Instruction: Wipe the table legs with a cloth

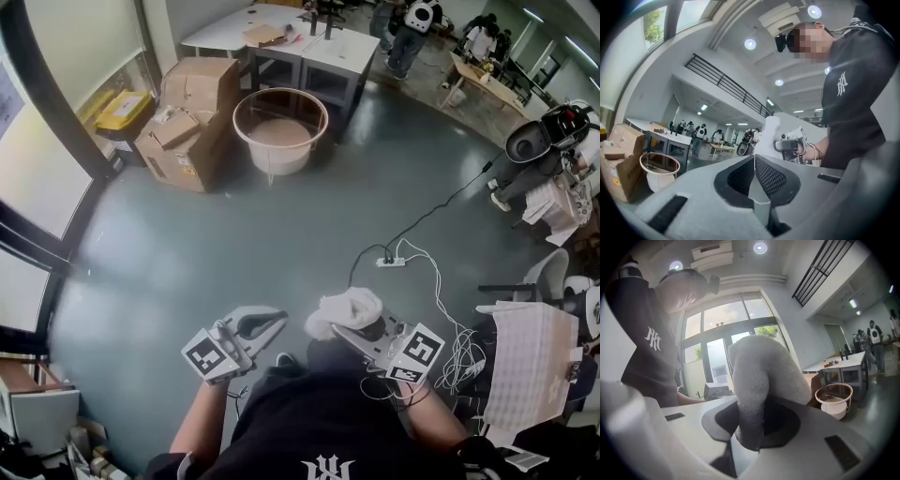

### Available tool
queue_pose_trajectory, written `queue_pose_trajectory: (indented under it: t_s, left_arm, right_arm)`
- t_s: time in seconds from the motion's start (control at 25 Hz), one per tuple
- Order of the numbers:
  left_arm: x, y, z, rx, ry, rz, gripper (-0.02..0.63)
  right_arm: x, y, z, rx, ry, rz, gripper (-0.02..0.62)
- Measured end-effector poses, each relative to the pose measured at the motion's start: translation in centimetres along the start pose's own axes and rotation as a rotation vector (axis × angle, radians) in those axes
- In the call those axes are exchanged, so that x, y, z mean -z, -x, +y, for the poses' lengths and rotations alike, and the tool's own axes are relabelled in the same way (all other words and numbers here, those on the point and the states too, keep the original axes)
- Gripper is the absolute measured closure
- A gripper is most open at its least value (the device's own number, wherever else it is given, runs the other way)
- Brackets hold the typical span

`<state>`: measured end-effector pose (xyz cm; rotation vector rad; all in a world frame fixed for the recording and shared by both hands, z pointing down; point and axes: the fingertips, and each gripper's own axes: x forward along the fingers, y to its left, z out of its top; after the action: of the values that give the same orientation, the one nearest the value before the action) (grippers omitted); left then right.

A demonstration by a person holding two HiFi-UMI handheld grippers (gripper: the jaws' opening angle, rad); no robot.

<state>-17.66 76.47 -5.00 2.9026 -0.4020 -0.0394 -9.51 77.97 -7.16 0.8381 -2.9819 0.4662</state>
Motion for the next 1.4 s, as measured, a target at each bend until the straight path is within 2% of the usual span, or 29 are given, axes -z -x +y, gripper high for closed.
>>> queue_pose_trajectory:
  t_s: [0.32, 0.48, 0.6, 0.92, 1.0, 1.16, 1.32, 1.4]
  left_arm:
    - [0.0, -2.5, 7.6, -0.066, 0.021, 0.035, 0.601]
    - [0.0, -6.3, 13.5, -0.104, 0.045, 0.055, 0.601]
    - [-1.2, -9.7, 19.0, -0.156, 0.08, 0.031, 0.601]
    - [-4.3, -17.8, 28.9, -0.237, -0.022, 0.102, 0.601]
    - [-4.3, -18.7, 31.1, -0.258, -0.032, 0.111, 0.601]
    - [-3.4, -19.1, 36.6, -0.279, -0.004, 0.119, 0.601]
    - [-1.9, -18.3, 43.7, -0.311, 0.042, 0.074, 0.601]
    - [-0.6, -18.1, 47.8, -0.322, 0.079, 0.055, 0.601]
  right_arm:
    - [-0.1, -3.2, -8.5, -0.033, -0.055, -0.015, 0.512]
    - [-1.0, -4.5, -16.0, -0.053, -0.077, -0.024, 0.512]
    - [-2.3, -5.2, -22.3, -0.05, -0.068, -0.01, 0.512]
    - [-4.2, -7.2, -35.2, -0.101, -0.036, 0.055, 0.512]
    - [-4.2, -8.3, -37.8, -0.107, -0.036, 0.072, 0.512]
    - [-3.9, -12.1, -42.6, -0.104, -0.051, 0.103, 0.512]
    - [-3.4, -17.1, -46.8, -0.098, -0.051, 0.155, 0.512]
    - [-3.2, -19.6, -49.6, -0.069, -0.06, 0.187, 0.512]
